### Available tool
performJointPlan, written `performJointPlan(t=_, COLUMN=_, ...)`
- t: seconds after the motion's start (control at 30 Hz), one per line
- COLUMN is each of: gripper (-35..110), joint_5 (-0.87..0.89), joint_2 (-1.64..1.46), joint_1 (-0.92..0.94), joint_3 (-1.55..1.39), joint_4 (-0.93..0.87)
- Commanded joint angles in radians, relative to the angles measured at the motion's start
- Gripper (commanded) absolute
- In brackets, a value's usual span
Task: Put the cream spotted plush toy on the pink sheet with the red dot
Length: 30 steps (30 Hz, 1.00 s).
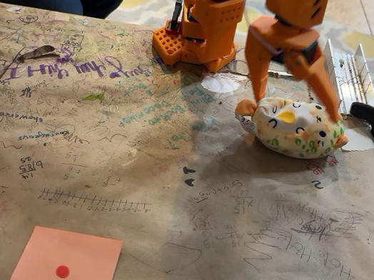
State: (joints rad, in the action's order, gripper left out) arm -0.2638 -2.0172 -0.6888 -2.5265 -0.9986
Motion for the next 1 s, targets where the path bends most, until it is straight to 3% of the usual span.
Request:
performJointPlan(t=0.0, gripper=47, joint_5=0.026, joint_2=0.04, joint_1=0.063, joint_3=-0.005, joint_4=0.08)
performJointPlan(t=0.63, gripper=42, joint_5=0.149, joint_2=0.298, joint_1=-0.147, joint_3=0.164, joint_4=0.008)
performJointPlan(t=0.8, gripper=10, joint_5=0.16, joint_2=0.436, joint_1=-0.077, joint_3=0.259, joint_4=-0.074)
performJointPlan(t=0.97, gripper=0, joint_5=0.143, joint_2=0.457, joint_1=-0.032, joint_3=0.318, joint_4=-0.156)
